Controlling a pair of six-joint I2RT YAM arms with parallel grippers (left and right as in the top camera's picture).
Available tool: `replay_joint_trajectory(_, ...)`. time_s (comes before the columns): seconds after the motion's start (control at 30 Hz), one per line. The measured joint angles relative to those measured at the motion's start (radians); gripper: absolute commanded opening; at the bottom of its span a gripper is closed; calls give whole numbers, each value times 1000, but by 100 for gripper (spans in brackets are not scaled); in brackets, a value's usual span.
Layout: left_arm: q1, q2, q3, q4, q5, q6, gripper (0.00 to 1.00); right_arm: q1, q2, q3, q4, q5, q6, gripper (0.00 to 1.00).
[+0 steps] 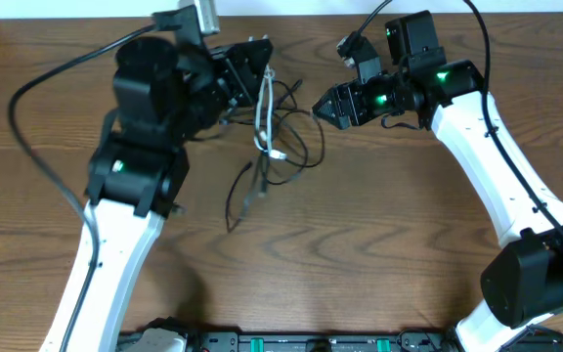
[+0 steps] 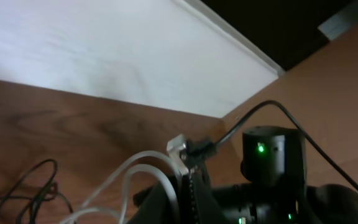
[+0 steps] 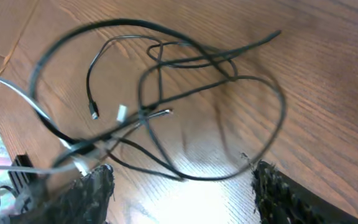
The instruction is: Untangle cables
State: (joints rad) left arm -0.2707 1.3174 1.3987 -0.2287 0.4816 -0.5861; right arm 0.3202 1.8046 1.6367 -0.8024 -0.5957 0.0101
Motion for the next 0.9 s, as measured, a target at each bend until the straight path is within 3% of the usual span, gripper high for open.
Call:
replay_joint_trajectory(0.2, 2, 23, 21, 71, 48, -12, 7, 0, 0, 0, 26, -36, -18, 70)
replay_joint_trajectory(0.6, 2, 23, 27, 65, 63, -17, 7, 24, 76, 0, 168, -243, -13, 64)
replay_joint_trajectory(0.9, 2, 23, 27, 64, 63, -17, 7, 73, 104, 0, 201, -277, -8, 56)
